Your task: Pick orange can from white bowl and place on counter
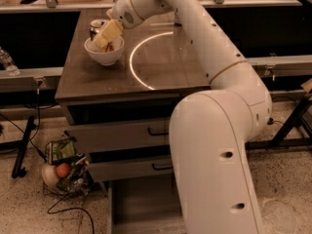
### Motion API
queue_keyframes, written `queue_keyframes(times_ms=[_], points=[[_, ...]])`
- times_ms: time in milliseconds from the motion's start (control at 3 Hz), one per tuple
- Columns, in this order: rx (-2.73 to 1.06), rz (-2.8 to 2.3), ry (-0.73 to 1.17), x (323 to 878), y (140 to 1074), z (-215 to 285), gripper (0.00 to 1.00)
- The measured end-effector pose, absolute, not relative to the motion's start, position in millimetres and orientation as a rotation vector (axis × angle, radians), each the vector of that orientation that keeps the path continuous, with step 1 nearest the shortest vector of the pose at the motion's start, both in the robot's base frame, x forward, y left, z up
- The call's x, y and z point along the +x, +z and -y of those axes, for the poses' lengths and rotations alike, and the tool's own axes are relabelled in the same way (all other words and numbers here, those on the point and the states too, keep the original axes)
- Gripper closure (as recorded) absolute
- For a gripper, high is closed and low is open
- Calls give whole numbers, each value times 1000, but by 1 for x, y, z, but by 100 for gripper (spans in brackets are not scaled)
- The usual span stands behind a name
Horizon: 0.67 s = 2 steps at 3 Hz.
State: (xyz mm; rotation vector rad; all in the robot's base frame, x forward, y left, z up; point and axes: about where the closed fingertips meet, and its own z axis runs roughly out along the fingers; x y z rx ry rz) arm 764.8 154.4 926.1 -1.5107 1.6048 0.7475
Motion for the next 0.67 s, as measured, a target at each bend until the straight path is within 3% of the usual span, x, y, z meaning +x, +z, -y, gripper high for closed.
queue_keyframes(times_ms=[667], points=[[-1498, -1613, 802, 765, 927, -172, 48]])
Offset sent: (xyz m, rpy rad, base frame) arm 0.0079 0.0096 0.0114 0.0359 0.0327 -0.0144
